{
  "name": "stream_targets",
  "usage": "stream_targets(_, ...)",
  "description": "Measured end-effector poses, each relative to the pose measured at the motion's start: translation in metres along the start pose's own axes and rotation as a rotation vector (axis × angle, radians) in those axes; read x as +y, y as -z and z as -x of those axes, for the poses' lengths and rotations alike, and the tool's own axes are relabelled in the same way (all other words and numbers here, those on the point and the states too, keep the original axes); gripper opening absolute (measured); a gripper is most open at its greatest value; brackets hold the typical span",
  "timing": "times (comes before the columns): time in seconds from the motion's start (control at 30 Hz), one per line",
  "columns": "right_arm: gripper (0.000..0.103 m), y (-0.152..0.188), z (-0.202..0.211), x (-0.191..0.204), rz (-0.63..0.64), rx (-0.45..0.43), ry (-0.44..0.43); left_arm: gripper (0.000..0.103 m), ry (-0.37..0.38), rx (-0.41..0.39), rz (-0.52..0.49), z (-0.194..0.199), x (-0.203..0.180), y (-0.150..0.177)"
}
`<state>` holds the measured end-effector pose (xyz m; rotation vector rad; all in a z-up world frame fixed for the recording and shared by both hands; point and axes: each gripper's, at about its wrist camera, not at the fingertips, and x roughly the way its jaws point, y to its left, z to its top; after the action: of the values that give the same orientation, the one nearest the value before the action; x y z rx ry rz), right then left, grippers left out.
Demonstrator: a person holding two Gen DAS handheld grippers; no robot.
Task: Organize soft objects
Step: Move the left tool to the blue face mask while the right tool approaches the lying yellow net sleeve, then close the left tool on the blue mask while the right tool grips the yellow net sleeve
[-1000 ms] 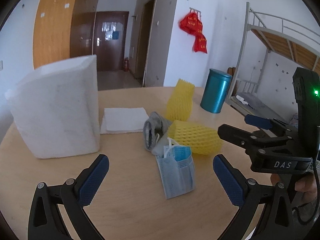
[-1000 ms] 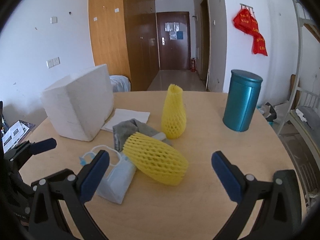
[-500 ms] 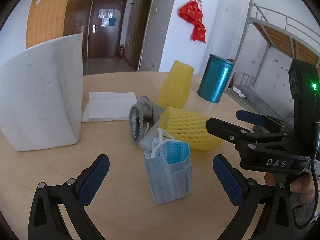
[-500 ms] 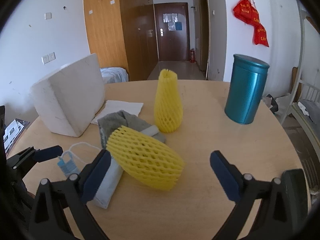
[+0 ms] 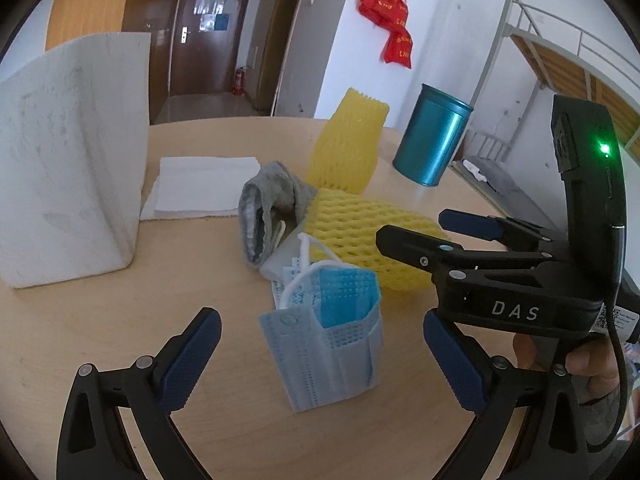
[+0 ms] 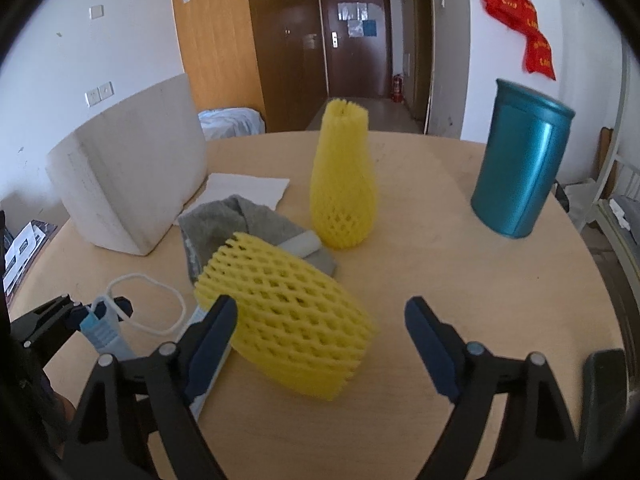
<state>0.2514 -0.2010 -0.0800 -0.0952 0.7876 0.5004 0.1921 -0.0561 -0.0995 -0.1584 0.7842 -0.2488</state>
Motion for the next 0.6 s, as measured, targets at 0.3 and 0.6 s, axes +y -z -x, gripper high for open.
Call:
stream_targets(0.3,0.082,0.0007,-0.0062,-0.0033,-0.016,0.024,-0.031,0.082,0.013,0.026,0.018,-0.0077,0.0027,0.0006)
stream_targets(0.6,0.042,0.0022,-0.0083,-0.0006,-0.008,0.045,-0.049,0.058,0.023,0.041,0.013,-0.0091,0.0029,0.0025)
